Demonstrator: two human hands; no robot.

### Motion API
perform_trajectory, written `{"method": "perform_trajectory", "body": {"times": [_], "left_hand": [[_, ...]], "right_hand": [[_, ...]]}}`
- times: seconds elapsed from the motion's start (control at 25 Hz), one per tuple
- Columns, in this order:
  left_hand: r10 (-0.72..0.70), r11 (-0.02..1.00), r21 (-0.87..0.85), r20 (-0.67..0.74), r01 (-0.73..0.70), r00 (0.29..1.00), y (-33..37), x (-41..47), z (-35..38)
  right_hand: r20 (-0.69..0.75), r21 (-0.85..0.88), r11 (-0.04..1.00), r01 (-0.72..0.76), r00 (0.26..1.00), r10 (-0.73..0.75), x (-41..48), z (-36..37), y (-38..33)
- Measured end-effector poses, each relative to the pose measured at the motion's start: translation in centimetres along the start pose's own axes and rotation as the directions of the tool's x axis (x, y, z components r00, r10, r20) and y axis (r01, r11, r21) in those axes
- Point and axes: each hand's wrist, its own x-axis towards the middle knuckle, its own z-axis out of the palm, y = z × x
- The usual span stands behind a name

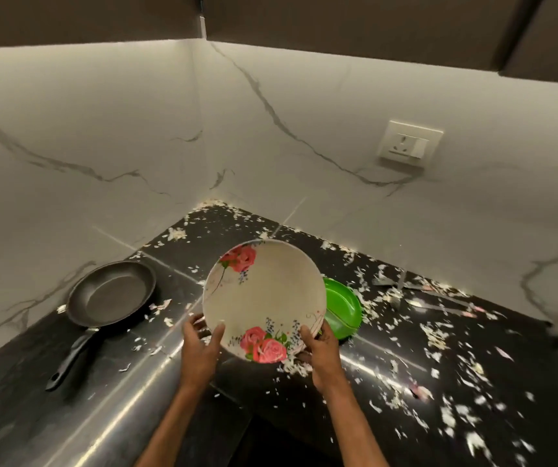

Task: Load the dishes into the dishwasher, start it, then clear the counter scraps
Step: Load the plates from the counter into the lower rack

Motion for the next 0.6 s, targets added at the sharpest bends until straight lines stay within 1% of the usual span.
{"method": "perform_trajectory", "body": {"times": [0.04,0.08,0.16,0.24,0.28,0.36,0.4,0.44,0.52,0.6], "left_hand": [[-0.035,0.992,-0.113,0.146,0.051,0.989,1.1,-0.5,0.7],[-0.046,0.979,-0.183,0.234,0.09,0.971,1.8,-0.9,1.2],[-0.054,0.94,-0.303,0.32,0.156,0.946,2.6,-2.3,1.8],[-0.029,0.897,-0.396,0.39,0.197,0.92,3.1,-3.7,2.1],[-0.004,0.889,-0.413,0.426,0.198,0.905,3.3,-4.4,2.6],[0.067,0.917,-0.369,0.513,0.149,0.856,4.1,-6.3,4.0],[0.122,0.943,-0.321,0.57,0.084,0.813,4.4,-8.0,5.2],[0.188,0.959,-0.284,0.631,-0.001,0.752,4.7,-9.6,6.2],[0.295,0.955,-0.245,0.754,-0.166,0.586,5.6,-13.3,8.3],[0.353,0.929,-0.251,0.826,-0.273,0.44,6.5,-17.4,10.1]], "right_hand": [[-0.029,0.049,0.999,0.018,0.999,-0.016,-1.4,-0.6,-0.3],[-0.046,0.1,0.994,0.038,0.998,-0.033,-3.0,-1.1,-0.2],[-0.061,0.129,0.989,0.078,0.996,-0.071,-6.9,-2.5,1.2],[-0.127,0.104,0.989,0.102,0.988,-0.088,-11.6,-4.6,2.6],[-0.171,0.096,0.989,0.112,0.981,-0.094,-13.8,-5.9,3.1],[-0.296,0.14,0.978,0.152,0.949,-0.105,-18.0,-9.2,3.9],[-0.378,0.14,0.971,0.195,0.917,-0.129,-20.5,-11.1,3.9],[-0.445,0.104,0.969,0.222,0.882,-0.154,-22.7,-12.8,3.7],[-0.497,0.009,0.963,0.269,0.837,-0.229,-27.3,-15.3,3.1],[-0.546,-0.055,0.96,0.276,0.796,-0.26,-31.9,-17.0,2.9]]}}
